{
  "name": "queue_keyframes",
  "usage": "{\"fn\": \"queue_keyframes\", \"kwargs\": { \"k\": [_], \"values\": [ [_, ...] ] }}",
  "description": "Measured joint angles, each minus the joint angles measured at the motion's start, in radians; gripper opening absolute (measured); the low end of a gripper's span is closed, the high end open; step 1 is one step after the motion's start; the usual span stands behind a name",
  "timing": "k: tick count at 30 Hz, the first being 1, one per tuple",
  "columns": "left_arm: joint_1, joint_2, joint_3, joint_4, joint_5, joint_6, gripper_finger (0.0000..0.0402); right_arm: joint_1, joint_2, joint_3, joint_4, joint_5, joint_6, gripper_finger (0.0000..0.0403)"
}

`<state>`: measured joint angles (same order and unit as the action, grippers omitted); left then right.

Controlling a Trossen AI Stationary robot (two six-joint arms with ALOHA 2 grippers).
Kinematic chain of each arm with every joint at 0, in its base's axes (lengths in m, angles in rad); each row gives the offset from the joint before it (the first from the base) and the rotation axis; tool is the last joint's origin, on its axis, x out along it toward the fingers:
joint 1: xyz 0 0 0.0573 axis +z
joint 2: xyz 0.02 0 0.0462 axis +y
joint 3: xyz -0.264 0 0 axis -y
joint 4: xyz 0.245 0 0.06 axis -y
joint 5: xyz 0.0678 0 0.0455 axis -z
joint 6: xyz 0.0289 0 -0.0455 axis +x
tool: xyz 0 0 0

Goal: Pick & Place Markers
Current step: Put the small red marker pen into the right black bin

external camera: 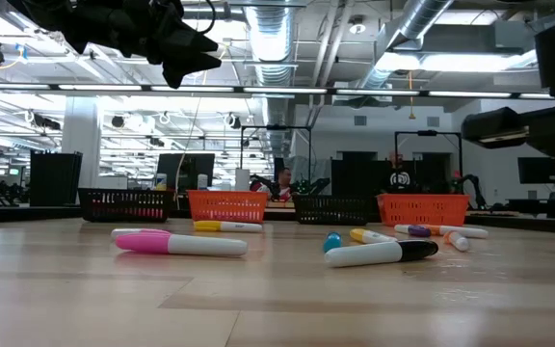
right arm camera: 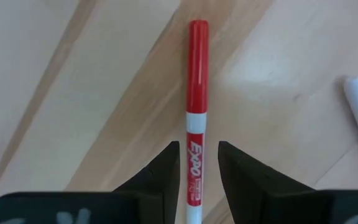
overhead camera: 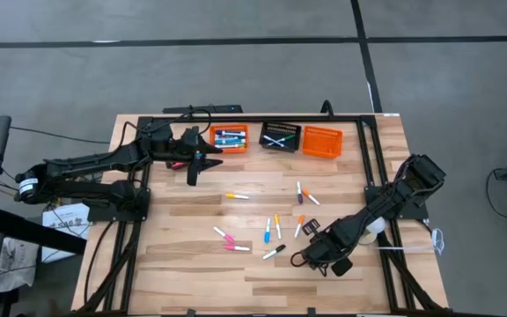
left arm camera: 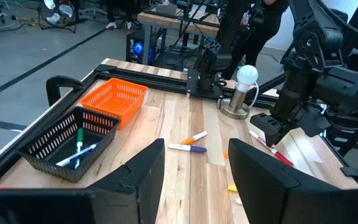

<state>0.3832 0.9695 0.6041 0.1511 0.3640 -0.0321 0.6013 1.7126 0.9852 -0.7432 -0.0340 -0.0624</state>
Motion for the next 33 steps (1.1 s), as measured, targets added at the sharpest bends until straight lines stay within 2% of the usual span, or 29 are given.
{"fn": "queue_keyframes", "kwargs": {
  "k": [18,22,27,33],
  "values": [
    [0.0,0.0,0.0,0.0,0.0,-0.002,0.0177,-0.022,0.005,-0.088,0.109,0.003,-0.01,0.0101],
    [0.0,0.0,0.0,0.001,0.0,-0.002,0.0177,-0.03,0.006,-0.089,0.112,0.018,0.007,0.0078],
    [0.0,0.0,0.0,0.007,0.0,-0.002,0.0177,-0.034,0.006,-0.09,0.122,0.027,0.011,0.0019],
    [0.0,0.0,0.0,0.007,0.0,-0.002,0.0177,-0.041,0.007,-0.09,0.121,0.027,0.074,0.0028]
  ]
}}
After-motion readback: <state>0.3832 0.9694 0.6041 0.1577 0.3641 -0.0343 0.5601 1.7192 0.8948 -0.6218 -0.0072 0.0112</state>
